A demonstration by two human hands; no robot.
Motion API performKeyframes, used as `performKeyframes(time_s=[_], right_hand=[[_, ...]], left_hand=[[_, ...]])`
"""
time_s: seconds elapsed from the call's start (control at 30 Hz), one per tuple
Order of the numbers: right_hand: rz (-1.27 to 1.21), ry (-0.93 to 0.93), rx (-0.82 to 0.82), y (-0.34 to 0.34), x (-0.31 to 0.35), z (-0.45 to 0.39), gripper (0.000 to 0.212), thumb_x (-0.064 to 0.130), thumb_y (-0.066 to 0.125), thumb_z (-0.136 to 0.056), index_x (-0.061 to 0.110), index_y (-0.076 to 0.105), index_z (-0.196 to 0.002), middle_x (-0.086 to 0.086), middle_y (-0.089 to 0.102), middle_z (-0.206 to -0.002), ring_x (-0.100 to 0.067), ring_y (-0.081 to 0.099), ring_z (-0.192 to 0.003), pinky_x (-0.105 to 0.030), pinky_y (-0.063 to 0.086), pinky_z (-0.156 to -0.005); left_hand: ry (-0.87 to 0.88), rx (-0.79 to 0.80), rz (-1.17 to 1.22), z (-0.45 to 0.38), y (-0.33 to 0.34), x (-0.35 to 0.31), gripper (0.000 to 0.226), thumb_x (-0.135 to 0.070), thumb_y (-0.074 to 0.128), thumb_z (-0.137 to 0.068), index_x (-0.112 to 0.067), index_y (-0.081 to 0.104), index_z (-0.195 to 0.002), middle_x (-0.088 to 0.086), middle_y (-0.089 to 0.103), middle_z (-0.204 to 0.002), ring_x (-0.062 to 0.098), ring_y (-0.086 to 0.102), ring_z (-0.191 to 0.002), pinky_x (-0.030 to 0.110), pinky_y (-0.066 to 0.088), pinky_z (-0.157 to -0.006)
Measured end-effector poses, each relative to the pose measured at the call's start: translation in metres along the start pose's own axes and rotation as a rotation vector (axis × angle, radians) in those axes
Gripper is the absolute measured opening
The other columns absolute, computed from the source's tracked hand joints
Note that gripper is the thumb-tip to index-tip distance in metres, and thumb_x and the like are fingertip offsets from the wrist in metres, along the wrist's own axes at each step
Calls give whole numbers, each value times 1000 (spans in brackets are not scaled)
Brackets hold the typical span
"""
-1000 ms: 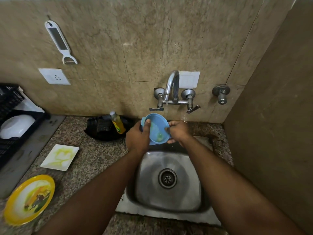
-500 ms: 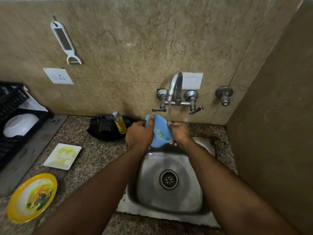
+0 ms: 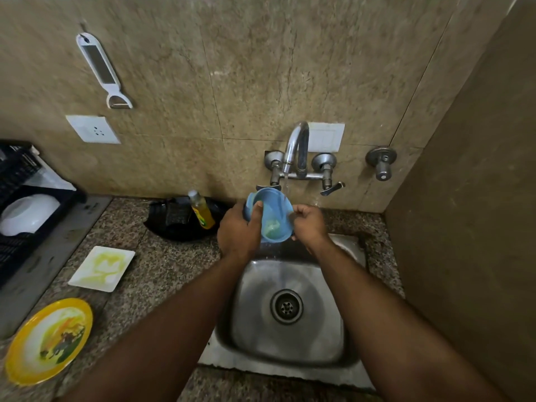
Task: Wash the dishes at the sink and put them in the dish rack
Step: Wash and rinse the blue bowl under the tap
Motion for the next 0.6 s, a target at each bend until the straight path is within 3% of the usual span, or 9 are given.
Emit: performKeyframes(time_s=[0.1,0.23,0.3,0.37,0.47,0.53,0.6], right_hand=[[-26,10,-37,-6,-1,-2,15,18,62,-101,11,74,-94,-6,73,-74,-15,67,-57,-25,51,-45],[34,29,78,5,0,1,13,12,61,-99,12,74,-98,-13,72,-73,-17,60,-47,-27,47,-40],[113,46,102,3,-2,3,15,9,58,-95,9,73,-95,-15,70,-64,-21,59,-42,-26,44,-37],[202,80,121,0,-6,5,19,19,60,-97,7,71,-86,-15,68,-57,-24,61,-41,-26,44,-37],[384,-4,125,-4,-5,0,19,31,68,-93,13,76,-90,-6,75,-74,-20,71,-61,-28,55,-52],[412,-46,190,1,-2,2,16,29,68,-94,20,78,-103,-1,78,-90,-17,75,-77,-34,62,-69],[329,-7,199,2,-4,7,13,24,68,-96,17,79,-99,-6,78,-85,-24,76,-71,-36,61,-56]], left_hand=[[35,6,79,4,2,3,45,-64,46,-95,-32,66,-120,-9,73,-103,14,69,-96,44,59,-84],[29,-6,85,6,5,11,47,-61,42,-95,-30,66,-122,-5,73,-105,19,69,-98,45,57,-85],[-25,16,66,7,3,12,53,-64,41,-93,-27,71,-116,-2,75,-100,23,70,-95,43,57,-84],[-98,78,-21,4,3,15,60,-69,40,-88,-21,74,-99,2,75,-91,28,69,-90,39,55,-78],[-228,238,-58,-4,10,24,64,-74,46,-76,-15,70,-76,4,72,-80,29,68,-83,35,48,-71],[-320,304,-7,-7,13,29,75,-80,52,-65,-11,76,-83,6,74,-83,30,70,-85,38,54,-77],[-424,326,106,-7,15,34,82,-83,58,-56,-13,79,-93,5,77,-91,28,72,-89,44,57,-87]])
Point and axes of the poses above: each hand's wrist, its own z-axis away from the middle knuckle, its own y-axis out of the palm, x = y × z, the point moved 8 cm from there along -z, towards the middle knuckle
